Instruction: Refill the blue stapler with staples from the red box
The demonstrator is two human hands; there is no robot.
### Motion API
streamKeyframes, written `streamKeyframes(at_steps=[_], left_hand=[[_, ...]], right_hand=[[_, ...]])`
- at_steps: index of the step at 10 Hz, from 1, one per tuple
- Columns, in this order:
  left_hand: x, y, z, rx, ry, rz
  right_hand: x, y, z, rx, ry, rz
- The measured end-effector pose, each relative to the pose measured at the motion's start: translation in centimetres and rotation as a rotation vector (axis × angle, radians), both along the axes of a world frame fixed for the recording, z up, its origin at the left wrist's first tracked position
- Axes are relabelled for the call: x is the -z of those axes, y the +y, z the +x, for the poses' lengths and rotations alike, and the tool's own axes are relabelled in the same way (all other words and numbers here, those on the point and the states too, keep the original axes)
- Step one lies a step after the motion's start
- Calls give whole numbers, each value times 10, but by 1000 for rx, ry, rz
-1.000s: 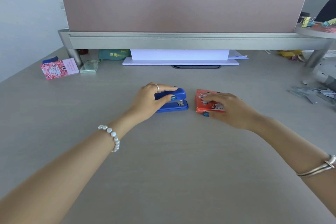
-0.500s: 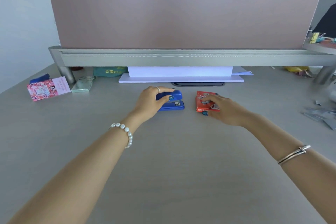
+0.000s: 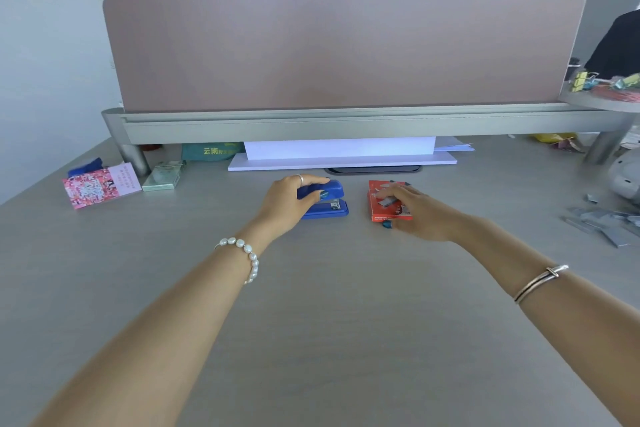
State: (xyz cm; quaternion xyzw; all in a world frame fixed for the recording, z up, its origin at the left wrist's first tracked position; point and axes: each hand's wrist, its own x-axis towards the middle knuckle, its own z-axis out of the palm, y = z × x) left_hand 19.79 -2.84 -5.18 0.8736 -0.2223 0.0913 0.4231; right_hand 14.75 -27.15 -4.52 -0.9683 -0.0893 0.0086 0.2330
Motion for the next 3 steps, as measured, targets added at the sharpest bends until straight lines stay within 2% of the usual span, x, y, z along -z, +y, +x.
streamKeyframes(at_steps=[1, 2, 3], left_hand=[[-8, 1, -6, 26, 33, 72], [-28, 4, -19, 45, 8, 42], [-81, 6, -58, 59, -110, -132]], right_hand=[[-8, -4, -14, 48, -39, 25], [-42, -1, -41, 66, -195, 156], [-108, -2, -93, 65, -442, 454]])
